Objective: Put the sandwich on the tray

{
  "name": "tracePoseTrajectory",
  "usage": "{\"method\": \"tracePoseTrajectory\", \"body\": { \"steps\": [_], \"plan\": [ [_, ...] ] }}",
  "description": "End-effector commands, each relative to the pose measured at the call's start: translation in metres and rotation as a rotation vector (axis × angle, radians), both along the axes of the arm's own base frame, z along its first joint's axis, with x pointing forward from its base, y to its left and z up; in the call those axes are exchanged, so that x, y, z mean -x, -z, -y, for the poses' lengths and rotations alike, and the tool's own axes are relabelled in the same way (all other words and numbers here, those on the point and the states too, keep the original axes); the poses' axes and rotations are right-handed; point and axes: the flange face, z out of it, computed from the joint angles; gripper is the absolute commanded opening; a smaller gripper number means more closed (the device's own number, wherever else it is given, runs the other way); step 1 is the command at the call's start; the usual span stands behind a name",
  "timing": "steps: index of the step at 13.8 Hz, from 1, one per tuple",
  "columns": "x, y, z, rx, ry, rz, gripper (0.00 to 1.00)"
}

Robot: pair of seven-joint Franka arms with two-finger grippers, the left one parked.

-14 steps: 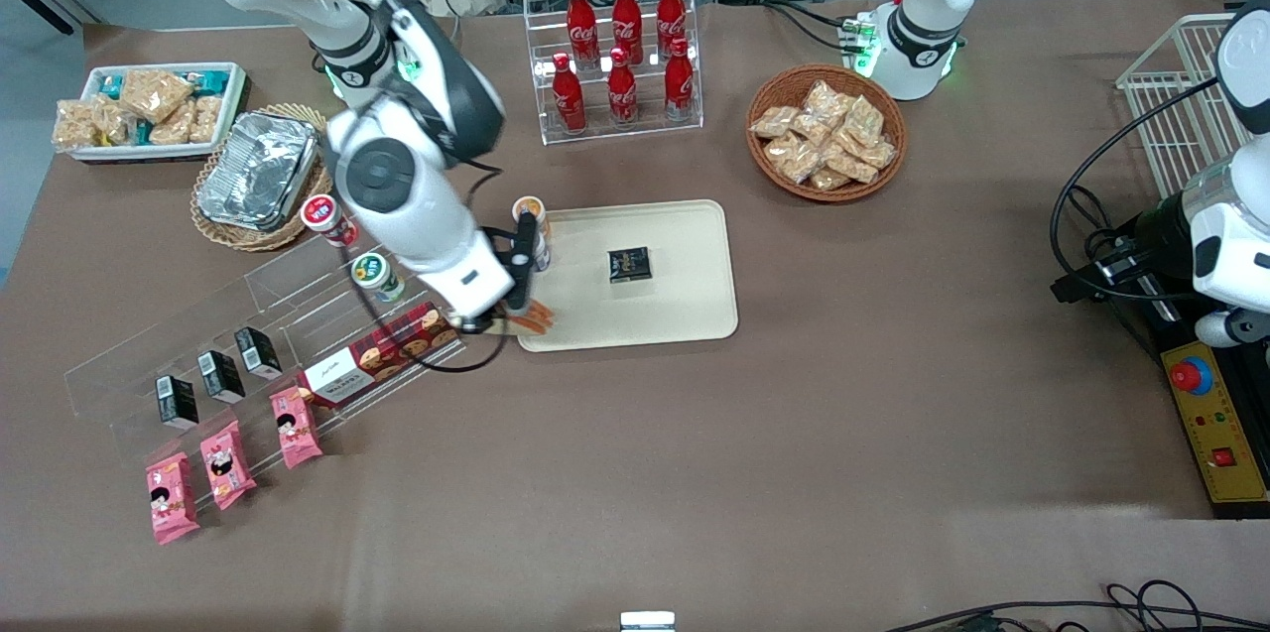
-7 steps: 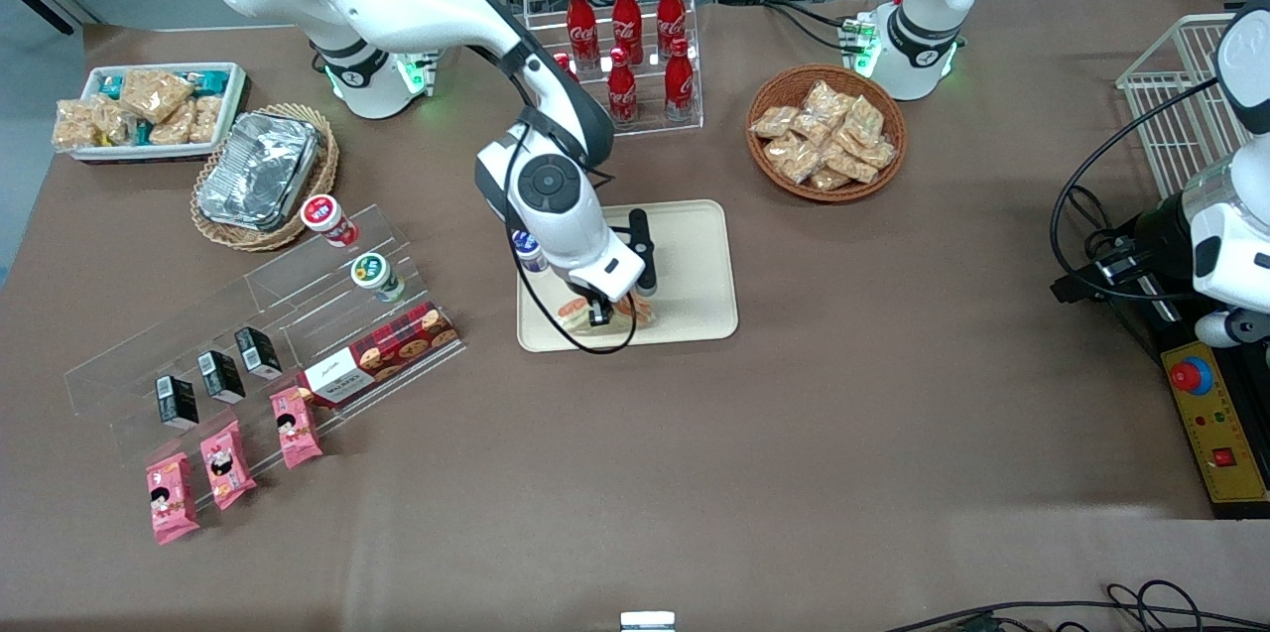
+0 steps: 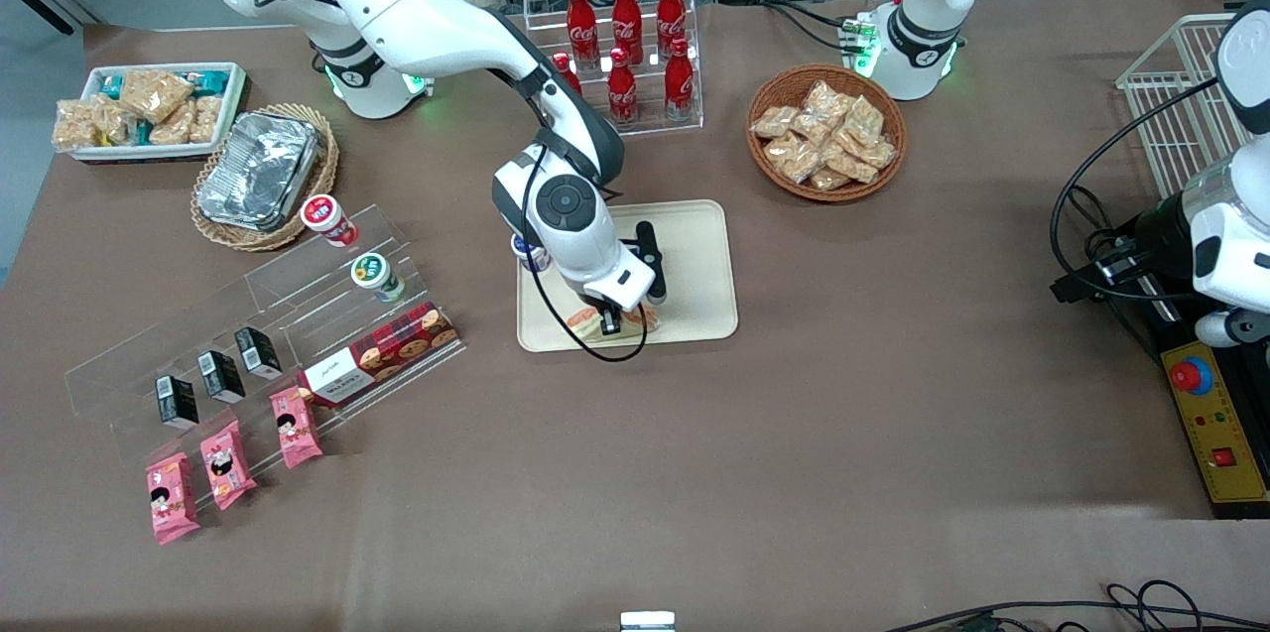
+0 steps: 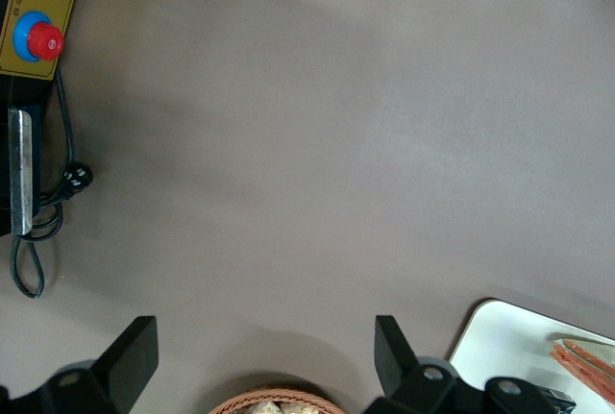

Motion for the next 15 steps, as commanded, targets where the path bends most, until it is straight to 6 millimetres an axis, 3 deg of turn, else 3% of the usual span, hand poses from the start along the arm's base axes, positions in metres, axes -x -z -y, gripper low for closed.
{"method": "tracePoseTrajectory", "body": {
  "steps": [1,5,8,11,15],
  "plan": [
    [-0.007,-0.002,-0.003,-0.013,0.020,0.009,1.00],
    [-0.014,-0.013,0.009,-0.006,0.045,-0.003,1.00],
    [-0.027,-0.066,0.039,0.016,0.105,-0.047,1.00],
    [-0.055,-0.115,0.099,0.023,0.232,-0.076,1.00],
    [-0.084,-0.192,0.206,0.039,0.511,-0.086,1.00]
  ]
}}
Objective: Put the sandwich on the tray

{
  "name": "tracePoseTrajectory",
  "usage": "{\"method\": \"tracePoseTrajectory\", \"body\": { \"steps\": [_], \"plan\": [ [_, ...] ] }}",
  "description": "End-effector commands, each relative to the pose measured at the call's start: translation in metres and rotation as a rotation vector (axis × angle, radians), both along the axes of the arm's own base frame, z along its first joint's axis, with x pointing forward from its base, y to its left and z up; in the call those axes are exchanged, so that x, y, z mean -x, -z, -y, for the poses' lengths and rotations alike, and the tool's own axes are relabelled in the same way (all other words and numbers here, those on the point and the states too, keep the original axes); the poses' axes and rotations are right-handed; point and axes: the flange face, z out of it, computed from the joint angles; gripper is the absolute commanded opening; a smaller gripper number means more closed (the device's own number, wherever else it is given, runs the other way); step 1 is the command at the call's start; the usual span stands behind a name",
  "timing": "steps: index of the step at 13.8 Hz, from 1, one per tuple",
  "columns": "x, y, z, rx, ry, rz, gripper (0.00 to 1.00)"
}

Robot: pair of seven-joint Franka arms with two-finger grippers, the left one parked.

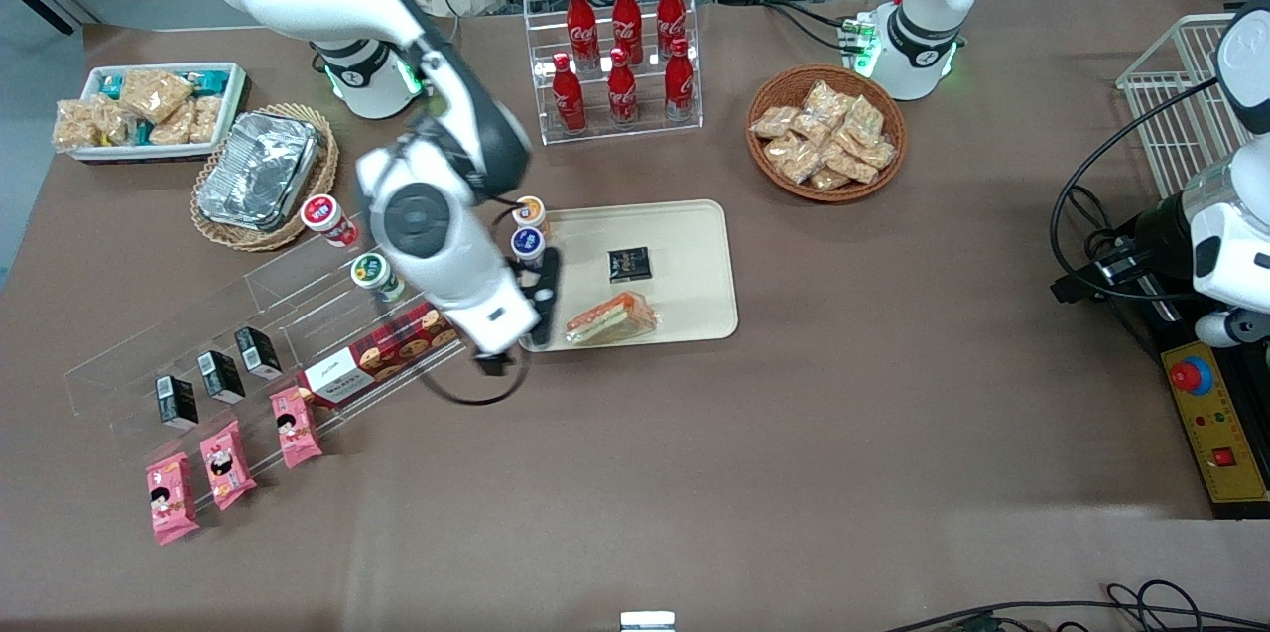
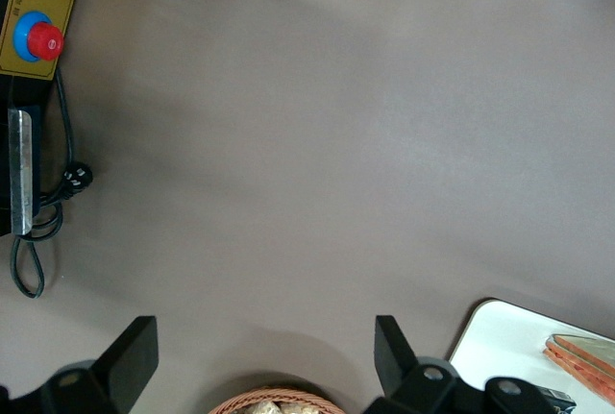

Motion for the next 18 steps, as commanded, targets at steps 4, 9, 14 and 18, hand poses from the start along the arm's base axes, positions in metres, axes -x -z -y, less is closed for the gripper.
{"method": "tracePoseTrajectory", "body": {
  "steps": [4,9,14,18],
  "plan": [
    [-0.026,-0.100,0.167,0.004,0.432,0.011,1.00],
    [0.002,-0.160,0.240,-0.008,0.875,-0.017,1.00],
    [0.029,-0.194,0.280,0.029,1.213,-0.015,1.00],
    [0.026,-0.202,0.311,-0.020,1.288,-0.006,1.00]
  ]
}}
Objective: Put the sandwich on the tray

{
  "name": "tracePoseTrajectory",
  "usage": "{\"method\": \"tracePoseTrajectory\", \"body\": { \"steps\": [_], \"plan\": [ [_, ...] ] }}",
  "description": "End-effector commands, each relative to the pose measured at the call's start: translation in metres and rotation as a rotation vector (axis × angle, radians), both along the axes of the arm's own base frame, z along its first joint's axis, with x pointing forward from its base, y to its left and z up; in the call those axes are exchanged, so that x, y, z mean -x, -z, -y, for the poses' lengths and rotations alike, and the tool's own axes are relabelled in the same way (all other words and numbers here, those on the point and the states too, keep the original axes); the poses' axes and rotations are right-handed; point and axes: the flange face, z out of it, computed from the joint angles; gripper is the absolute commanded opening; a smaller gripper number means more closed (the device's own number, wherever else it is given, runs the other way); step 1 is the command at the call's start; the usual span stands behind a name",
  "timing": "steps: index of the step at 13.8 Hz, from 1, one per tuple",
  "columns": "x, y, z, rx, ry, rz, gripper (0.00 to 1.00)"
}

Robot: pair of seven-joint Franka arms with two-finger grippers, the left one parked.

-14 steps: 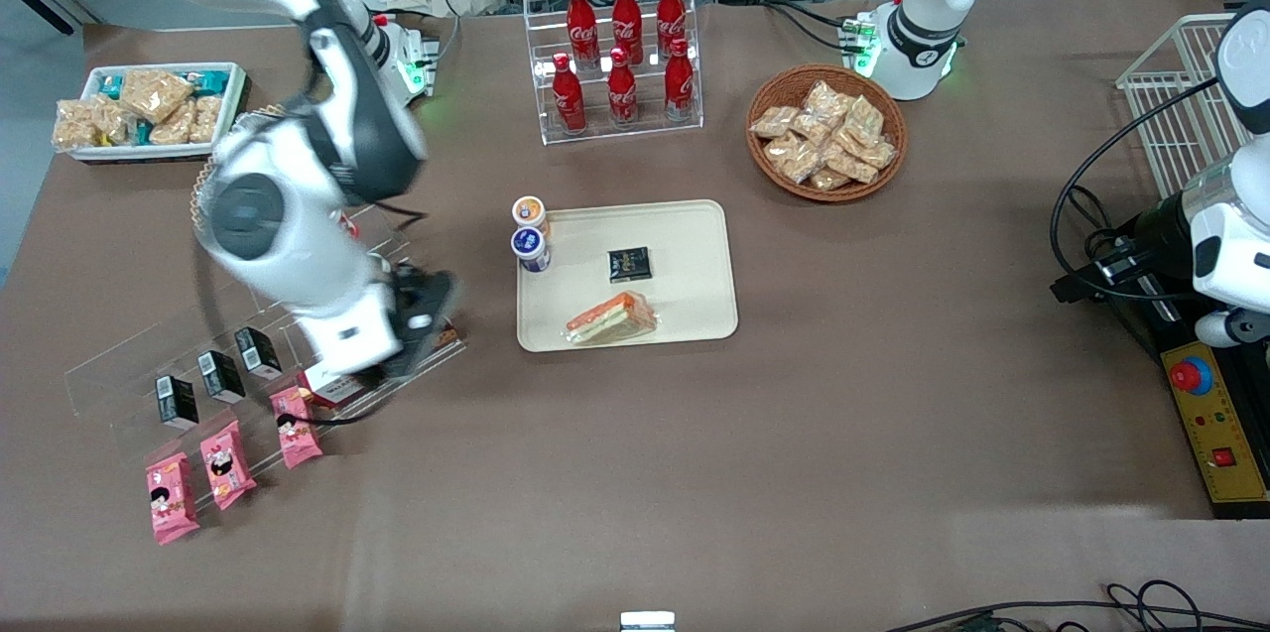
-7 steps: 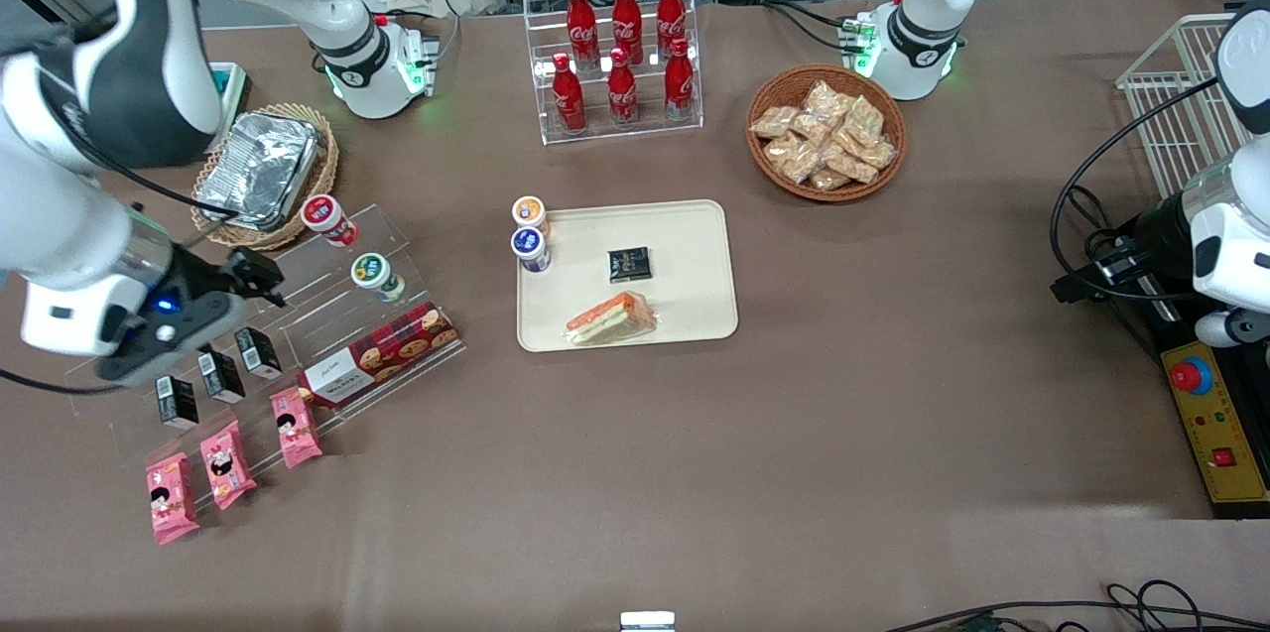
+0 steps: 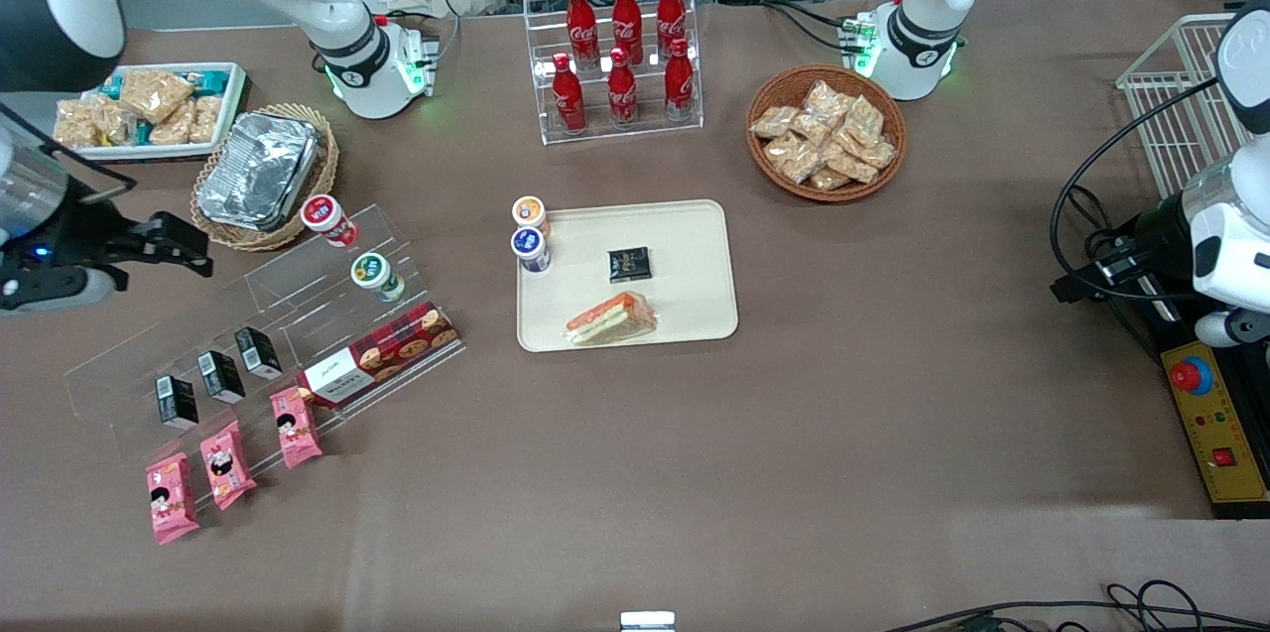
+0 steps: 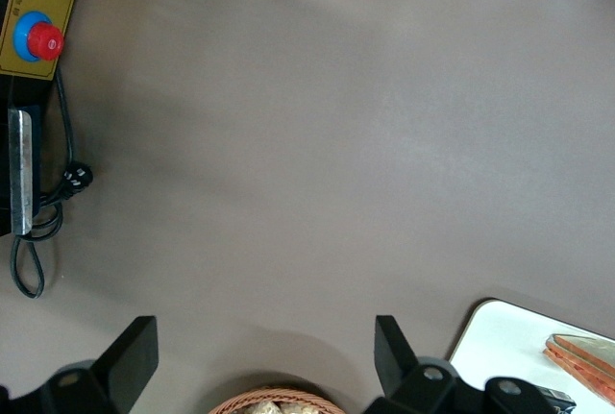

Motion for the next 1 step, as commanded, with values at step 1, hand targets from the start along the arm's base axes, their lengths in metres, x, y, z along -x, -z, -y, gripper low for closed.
{"method": "tracePoseTrajectory", "body": {
  "steps": [1],
  "plan": [
    [0.0006,-0.0011,0.0170,-0.031,0.060,0.016,1.00]
  ]
}}
